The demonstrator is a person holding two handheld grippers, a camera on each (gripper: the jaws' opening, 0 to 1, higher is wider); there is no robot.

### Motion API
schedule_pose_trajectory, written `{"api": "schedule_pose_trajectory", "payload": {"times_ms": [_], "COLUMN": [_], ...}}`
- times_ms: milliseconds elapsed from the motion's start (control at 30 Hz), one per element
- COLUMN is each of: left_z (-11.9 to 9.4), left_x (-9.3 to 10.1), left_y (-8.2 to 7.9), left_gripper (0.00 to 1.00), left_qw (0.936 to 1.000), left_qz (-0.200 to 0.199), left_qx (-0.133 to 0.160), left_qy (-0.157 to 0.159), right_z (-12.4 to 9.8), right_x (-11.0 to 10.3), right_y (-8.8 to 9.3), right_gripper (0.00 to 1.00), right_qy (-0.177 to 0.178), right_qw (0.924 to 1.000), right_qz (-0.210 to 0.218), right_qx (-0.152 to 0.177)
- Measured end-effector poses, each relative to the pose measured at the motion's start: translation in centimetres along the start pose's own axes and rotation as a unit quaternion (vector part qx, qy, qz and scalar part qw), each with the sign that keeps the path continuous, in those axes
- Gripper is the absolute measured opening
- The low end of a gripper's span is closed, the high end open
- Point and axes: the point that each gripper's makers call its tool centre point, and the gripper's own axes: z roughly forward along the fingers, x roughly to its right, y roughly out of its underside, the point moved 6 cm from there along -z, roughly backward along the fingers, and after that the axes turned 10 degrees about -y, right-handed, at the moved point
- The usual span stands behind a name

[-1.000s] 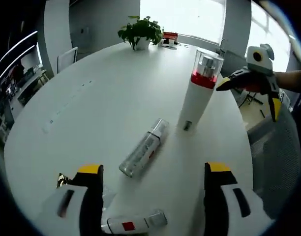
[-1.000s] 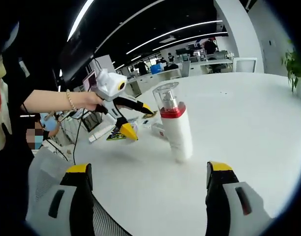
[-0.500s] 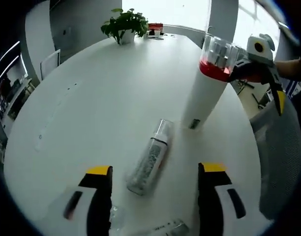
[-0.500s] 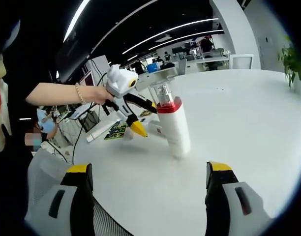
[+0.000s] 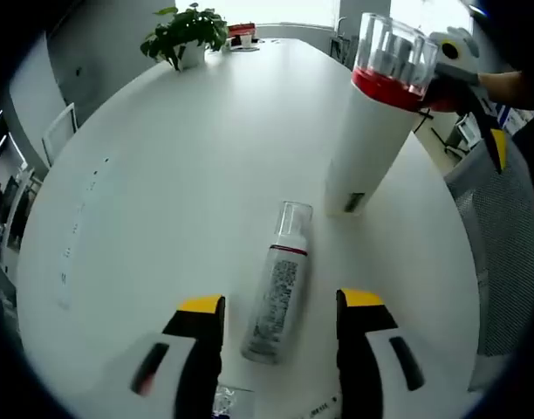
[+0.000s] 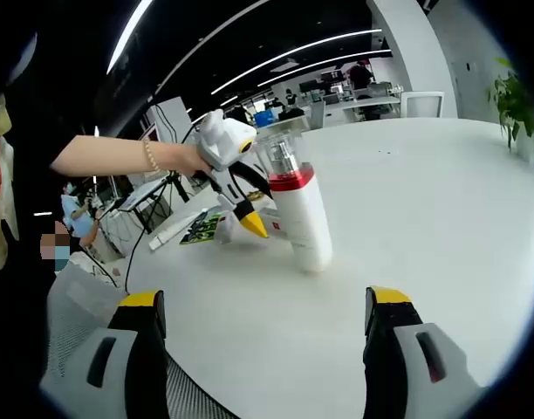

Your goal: Arrange the skincare products in the storage area until every visible bottle or jar stands upright without overlapping.

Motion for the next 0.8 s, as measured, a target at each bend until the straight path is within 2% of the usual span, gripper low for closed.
{"api": "schedule_pose_trajectory", "payload": {"times_ms": [333,533,633,800], "left_z": [0.8,1.0,1.2,1.2], "left_x": [0.4,0.2,0.3,0.4], "left_y": [-0.1,-0.4,-0.2,-0.1], "left_gripper": [0.42,0.36,0.26,0.25], "left_qw": [0.9961,0.9956,0.9954,0.9973], "left_qz": [0.081,0.085,0.086,0.058], "left_qx": [-0.027,-0.030,-0.032,-0.038], "left_qy": [0.019,0.025,0.029,0.026], "right_z": [0.2,0.2,0.2,0.2], "right_x": [0.2,-0.1,-0.2,-0.3], "right_y": [-0.1,0.2,0.2,0.0], "right_gripper": [0.93,0.92,0.92,0.91], "right_qy": [0.005,0.003,0.004,0.005], "right_qw": [1.0000,1.0000,1.0000,1.0000], "right_qz": [0.000,0.003,0.003,-0.001], "right_qx": [0.004,0.001,0.001,0.003]}}
